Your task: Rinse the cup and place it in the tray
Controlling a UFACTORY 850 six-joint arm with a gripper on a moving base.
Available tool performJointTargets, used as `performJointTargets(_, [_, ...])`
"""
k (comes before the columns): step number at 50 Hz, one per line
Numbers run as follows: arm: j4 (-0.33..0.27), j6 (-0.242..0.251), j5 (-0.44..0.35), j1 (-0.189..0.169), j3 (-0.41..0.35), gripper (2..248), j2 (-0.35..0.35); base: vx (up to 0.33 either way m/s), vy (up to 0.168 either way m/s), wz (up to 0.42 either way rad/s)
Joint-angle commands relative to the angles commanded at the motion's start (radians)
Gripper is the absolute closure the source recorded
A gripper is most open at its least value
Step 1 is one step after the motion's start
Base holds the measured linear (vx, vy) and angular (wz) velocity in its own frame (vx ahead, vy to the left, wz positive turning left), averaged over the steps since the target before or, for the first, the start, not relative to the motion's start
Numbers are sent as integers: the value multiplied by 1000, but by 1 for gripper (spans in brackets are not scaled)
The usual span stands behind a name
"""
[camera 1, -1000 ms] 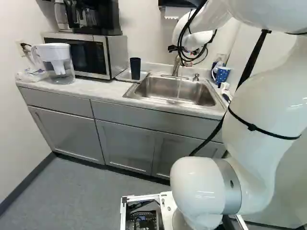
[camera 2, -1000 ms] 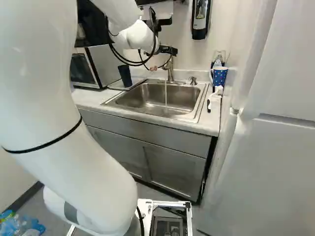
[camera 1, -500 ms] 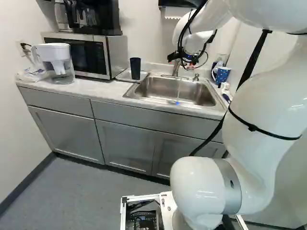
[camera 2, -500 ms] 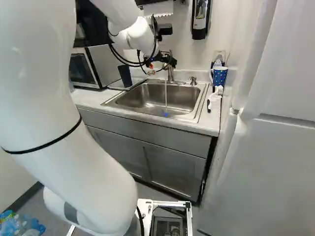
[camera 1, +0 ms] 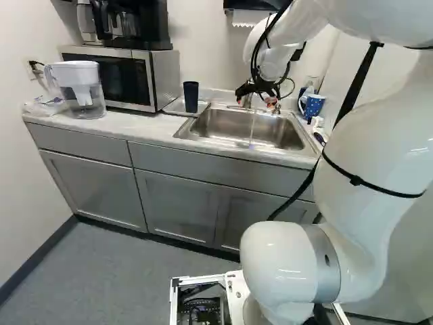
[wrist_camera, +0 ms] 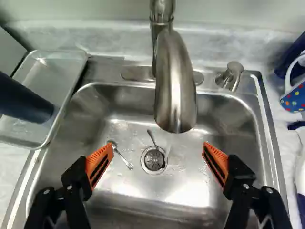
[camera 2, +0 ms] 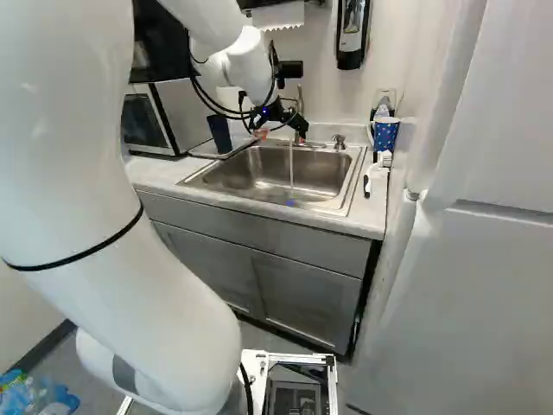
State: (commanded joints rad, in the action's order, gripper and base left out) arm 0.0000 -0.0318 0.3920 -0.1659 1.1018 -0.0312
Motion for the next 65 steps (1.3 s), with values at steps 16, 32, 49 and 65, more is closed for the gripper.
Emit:
performJointTargets(16, [-3,0,114,0,0,3,0,0,0,0])
performJointTargets(32, [-3,0,114,0,0,3,0,0,0,0])
performJointTargets(49, [-3,0,86,0,0,3,0,0,0,0])
performJointTargets(65, [-3,0,-70,0,0,3,0,0,0,0])
